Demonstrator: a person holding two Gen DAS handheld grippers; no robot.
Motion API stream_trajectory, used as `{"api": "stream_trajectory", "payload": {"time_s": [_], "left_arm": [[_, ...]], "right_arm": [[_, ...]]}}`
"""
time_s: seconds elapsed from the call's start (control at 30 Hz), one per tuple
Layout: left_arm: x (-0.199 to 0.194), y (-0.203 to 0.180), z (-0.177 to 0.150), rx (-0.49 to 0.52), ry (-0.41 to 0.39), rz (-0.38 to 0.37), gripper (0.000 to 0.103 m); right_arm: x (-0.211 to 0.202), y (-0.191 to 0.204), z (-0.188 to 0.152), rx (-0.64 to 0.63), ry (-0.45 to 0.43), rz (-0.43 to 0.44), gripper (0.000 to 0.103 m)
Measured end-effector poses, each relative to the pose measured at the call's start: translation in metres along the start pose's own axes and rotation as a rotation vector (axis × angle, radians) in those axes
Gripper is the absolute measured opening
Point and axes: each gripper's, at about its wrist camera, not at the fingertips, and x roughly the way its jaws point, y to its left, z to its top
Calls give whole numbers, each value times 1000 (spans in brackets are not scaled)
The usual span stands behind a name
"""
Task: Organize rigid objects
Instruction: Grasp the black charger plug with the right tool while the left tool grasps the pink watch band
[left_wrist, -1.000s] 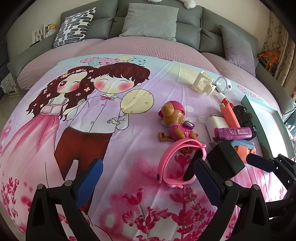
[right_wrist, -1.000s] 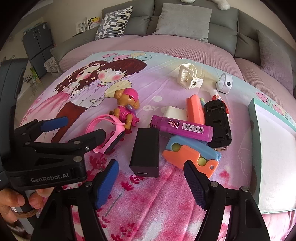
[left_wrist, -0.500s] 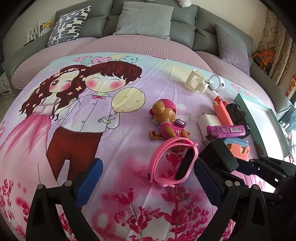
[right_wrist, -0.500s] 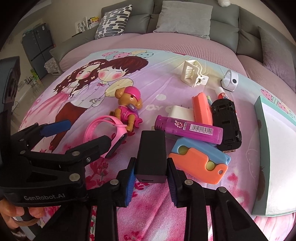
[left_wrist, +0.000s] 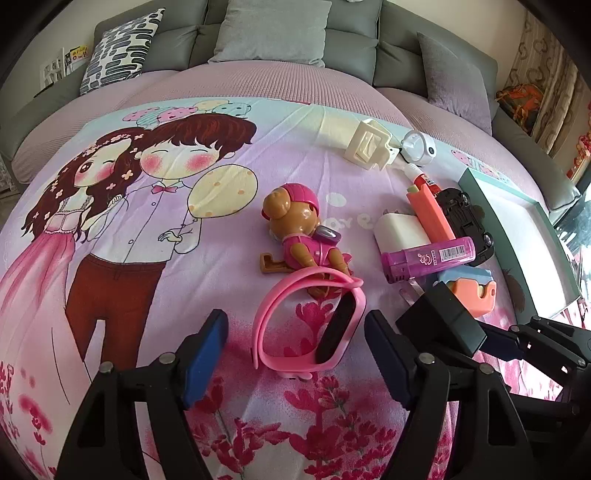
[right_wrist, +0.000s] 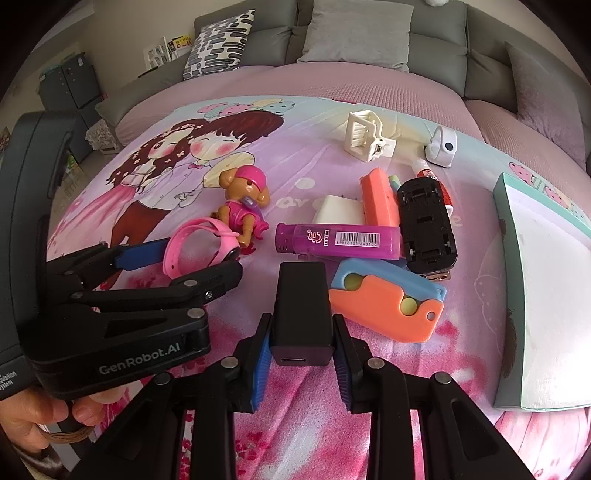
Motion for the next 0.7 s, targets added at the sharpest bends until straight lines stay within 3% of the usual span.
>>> {"api": "stream_trajectory", "payload": {"time_s": [0.07,0.4,0.6,0.7], "left_arm": [[2,-2,-1,7,3,-2,57],[-17,-5,-2,-14,-40,-33,55],[-47,-21,19,-8,-138,-31,55],[-54,-37,35,-6,-172,-54,55]], "right_arm": [[-2,-2,-1,7,-4,5,33],[-23,-15,-7,55,-82,49,32],[-51,-33,-2,117,-198,52,32],[-65,-50,4,166,-270,4,32]]}}
